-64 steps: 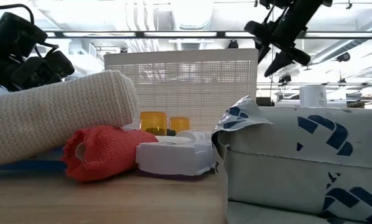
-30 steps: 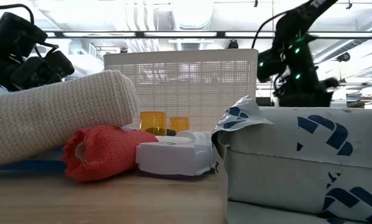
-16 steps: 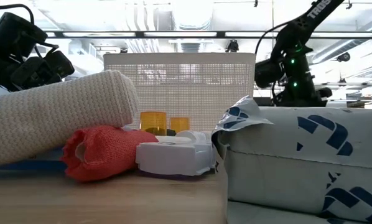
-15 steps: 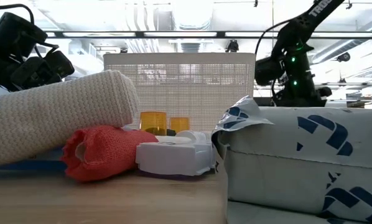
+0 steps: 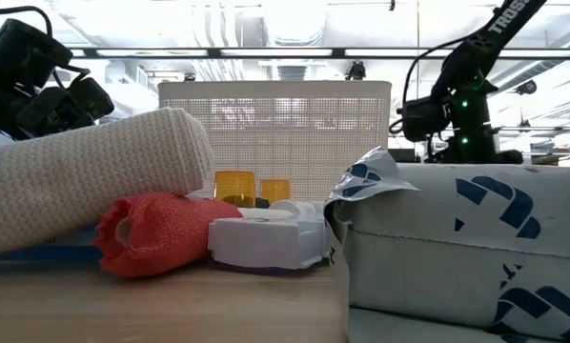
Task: Pick & place medical supplies in basket/bin
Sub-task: Put the white gauze into the white bin
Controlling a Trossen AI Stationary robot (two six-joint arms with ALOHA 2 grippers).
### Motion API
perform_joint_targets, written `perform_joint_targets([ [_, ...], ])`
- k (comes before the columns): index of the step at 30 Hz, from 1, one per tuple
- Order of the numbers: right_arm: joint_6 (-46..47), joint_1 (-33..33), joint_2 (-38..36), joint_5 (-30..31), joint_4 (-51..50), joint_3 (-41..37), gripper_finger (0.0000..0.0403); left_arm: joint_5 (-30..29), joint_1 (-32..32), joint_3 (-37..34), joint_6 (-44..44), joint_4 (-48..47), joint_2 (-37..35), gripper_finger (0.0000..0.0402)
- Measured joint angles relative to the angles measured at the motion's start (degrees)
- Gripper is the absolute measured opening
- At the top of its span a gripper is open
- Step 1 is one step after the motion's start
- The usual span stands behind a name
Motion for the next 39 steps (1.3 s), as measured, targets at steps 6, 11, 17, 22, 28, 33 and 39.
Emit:
perform_joint_targets([
  [6, -0.2, -1.6, 0.8, 1.0, 4.7, -0.8, 0.0219, 0.0, 0.0, 0.0, 0.0, 0.0, 0.0, 0.0187],
  [11, -0.3, -2.6, 3.2, -0.2, 5.1, -2.0, 0.0202, 0.0, 0.0, 0.0, 0.0, 0.0, 0.0, 0.0187],
  [17, 0.2, -2.7, 3.0, -2.9, 5.1, -1.7, 0.0127, 0.0, 0.0, 0.0, 0.0, 0.0, 0.0, 0.0187],
  [22, 0.4, -2.7, 1.9, -7.6, 2.5, 0.2, 0.0051, 0.0, 0.0, 0.0, 0.0, 0.0, 0.0, 0.0187],
  [28, 3.5, -2.7, -4.7, -6.1, -0.7, 2.1, 0.0029, 0.0, 0.0, 0.0, 0.0, 0.0, 0.0, 0.0187],
  [33, 8.5, -2.2, -17.6, -4.3, 0.0, 5.4, 0.0031, 0.0, 0.0, 0.0, 0.0, 0.0, 0.0, 0.0187],
  [39, 13.3, 2.7, -31.5, -4.5, 8.8, 10.7, 0.0032, 0.0, 0.0, 0.0, 0.0, 0.0, 0.0, 0.0187],
])
